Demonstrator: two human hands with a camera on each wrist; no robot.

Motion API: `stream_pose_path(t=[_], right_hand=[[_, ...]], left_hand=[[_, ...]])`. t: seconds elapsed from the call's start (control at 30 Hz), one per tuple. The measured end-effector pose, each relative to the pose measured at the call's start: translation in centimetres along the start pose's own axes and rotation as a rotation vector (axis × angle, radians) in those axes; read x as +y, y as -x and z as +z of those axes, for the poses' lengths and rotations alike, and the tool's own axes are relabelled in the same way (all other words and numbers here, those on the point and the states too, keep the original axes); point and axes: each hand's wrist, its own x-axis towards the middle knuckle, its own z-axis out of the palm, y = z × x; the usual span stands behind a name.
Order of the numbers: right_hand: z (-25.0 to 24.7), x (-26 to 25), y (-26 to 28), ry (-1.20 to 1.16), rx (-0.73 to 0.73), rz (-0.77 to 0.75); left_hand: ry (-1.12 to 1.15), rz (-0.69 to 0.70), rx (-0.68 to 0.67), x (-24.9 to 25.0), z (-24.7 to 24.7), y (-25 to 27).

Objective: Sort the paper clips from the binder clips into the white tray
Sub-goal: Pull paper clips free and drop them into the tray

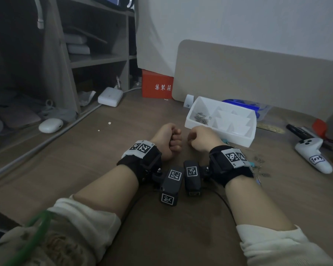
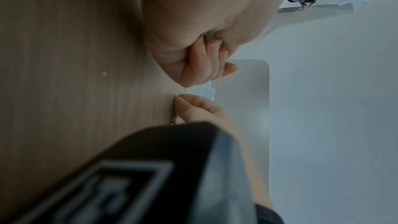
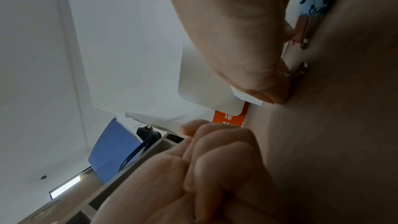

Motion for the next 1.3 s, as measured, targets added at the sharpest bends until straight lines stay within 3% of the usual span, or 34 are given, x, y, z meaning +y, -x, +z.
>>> stream_pose_path(t=[0.37,0.5,0.7,0.97,1.17,1.3], right_hand=[[-2.1,0.7,1.2,-0.056,0.140,0.142],[-2.4,1.0,1.5,-0.004,-0.012,0.185],[-1.5,0.9,0.7,0.033,-0.068,0.102],[1.2,1.4,-1.7,0.227,-0.257,0.139],[0.5,1.3,-1.2,0.138,-0.201,0.081],[-0.7,0.4,0.5,0.018,-0.057,0.009]], left_hand=[[-0.013,-0.006,0.006,0.0,0.0,0.1],[-0.017,-0.008,0.008,0.1,0.0,0.2],[-0.013,-0.015,-0.001,0.1,0.0,0.2],[-0.020,-0.020,-0.008,0.0,0.1,0.3],[-0.031,-0.017,-0.004,0.1,0.1,0.3],[-0.031,-0.018,-0.009,0.0,0.0,0.3]])
